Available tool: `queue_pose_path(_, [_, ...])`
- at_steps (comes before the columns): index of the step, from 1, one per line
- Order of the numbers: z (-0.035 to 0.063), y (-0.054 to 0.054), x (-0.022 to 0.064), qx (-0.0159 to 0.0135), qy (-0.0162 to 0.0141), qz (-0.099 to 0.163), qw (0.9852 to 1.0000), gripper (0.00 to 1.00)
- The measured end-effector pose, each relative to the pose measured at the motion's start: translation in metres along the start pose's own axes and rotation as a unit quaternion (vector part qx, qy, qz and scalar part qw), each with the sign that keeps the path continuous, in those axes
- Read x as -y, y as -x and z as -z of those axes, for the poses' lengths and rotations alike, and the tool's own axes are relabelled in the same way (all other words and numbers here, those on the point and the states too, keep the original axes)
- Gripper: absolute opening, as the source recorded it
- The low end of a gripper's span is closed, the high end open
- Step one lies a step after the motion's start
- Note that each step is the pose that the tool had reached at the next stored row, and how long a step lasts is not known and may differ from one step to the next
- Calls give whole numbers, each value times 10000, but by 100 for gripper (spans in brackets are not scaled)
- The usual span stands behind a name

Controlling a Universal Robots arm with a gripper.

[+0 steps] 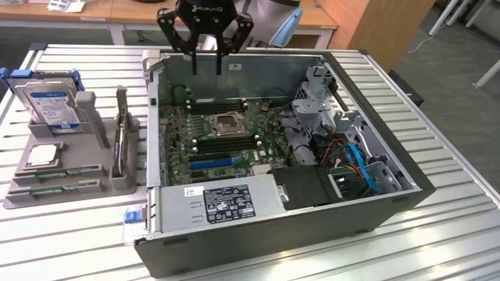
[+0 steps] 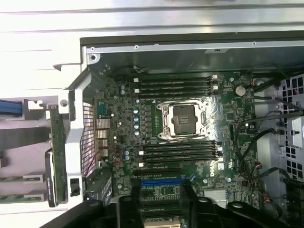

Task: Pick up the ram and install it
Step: 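Reach for the ram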

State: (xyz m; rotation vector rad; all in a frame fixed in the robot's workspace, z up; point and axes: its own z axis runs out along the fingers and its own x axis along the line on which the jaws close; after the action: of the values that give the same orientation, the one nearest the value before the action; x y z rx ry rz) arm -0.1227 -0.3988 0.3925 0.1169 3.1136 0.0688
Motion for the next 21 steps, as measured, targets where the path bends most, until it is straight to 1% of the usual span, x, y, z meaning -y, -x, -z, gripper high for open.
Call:
queue_pose_path(1, [-1,-28,2,0,0,1,10000,44])
queue_pose_path(21, [-26,-936,72,-1,-1,0,10000,44])
